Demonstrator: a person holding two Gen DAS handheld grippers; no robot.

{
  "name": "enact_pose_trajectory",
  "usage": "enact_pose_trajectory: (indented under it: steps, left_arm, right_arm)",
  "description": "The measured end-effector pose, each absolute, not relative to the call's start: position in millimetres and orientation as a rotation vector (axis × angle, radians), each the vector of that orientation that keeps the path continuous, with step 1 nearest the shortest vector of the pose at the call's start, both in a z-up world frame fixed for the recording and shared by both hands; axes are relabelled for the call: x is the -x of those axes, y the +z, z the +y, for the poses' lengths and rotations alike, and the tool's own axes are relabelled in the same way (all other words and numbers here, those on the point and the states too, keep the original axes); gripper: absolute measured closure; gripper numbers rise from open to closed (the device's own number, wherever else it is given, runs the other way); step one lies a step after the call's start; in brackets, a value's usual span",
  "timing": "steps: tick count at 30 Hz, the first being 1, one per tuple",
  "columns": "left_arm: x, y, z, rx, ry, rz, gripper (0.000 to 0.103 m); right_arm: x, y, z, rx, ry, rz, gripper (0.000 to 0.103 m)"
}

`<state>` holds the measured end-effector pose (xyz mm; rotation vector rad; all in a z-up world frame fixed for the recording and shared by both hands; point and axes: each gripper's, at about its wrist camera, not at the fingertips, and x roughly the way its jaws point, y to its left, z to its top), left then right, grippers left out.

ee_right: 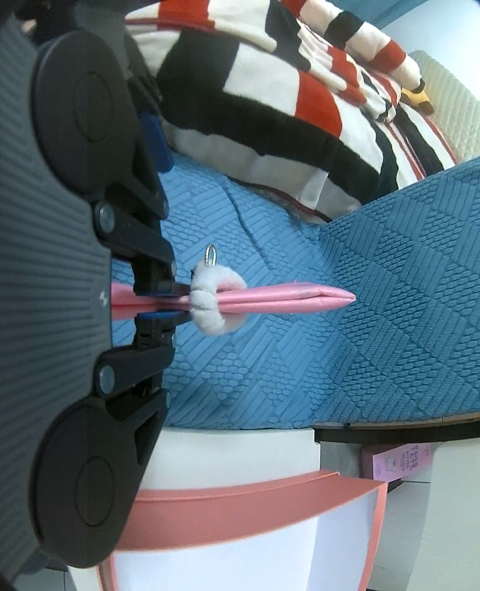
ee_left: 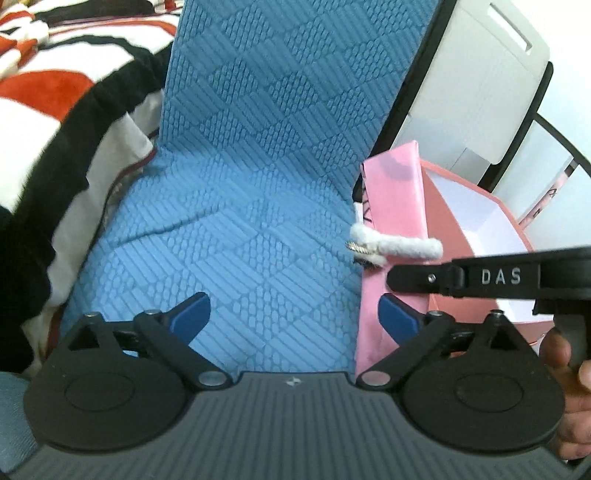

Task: Organize objects
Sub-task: 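Carry the pink bag with the right tool over the open pink box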

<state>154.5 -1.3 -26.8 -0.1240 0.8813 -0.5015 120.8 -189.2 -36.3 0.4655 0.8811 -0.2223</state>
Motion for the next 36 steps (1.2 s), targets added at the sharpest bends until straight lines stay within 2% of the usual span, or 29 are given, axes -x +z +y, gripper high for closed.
enact_pose_trajectory:
  steps: [17,26,36]
  left_arm:
    - [-132,68,-43,0.119,-0.493,0.868,0.000]
    - [-123,92,-96,0.094,-0.534,0.842,0.000]
    - [-123,101,-159,0.049,-0.614,0.819,0.000]
  right_arm:
    - [-85,46,-223,-0.404,-0.210,0.834,0.092]
    - [-66,74,-258,-0.360,-0.252,0.798,0.092]
    - [-37,80,-311,-0.367,-0.325,0.776,0.091]
